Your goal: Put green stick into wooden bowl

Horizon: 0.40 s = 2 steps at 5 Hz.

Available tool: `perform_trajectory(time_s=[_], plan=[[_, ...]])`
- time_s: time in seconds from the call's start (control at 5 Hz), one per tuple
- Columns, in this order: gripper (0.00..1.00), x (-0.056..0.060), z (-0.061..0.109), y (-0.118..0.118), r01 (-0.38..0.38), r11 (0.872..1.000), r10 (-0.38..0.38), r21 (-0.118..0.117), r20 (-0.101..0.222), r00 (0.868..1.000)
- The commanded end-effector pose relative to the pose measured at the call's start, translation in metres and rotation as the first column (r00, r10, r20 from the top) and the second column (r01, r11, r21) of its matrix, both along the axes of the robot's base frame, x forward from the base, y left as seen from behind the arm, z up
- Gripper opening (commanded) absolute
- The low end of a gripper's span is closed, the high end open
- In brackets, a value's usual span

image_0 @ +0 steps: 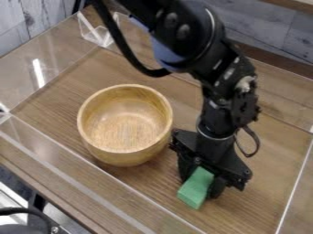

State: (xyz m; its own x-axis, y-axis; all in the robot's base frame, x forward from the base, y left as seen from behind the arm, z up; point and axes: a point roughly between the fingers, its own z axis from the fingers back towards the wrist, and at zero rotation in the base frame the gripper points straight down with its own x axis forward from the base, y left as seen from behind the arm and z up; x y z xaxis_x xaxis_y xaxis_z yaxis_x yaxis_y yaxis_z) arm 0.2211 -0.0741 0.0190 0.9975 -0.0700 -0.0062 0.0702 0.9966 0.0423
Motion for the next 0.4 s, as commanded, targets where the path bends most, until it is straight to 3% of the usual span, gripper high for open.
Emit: perform_trajectory(time_s=[0.0,0.2], plan=[[0.0,0.006,0.011,0.0059,-0.014,1.0,0.014,-0.007,0.031,0.999],[0.0,0.0057,0.0177,0.0125,-0.022,1.0,0.022,-0.003,0.03,0.999]])
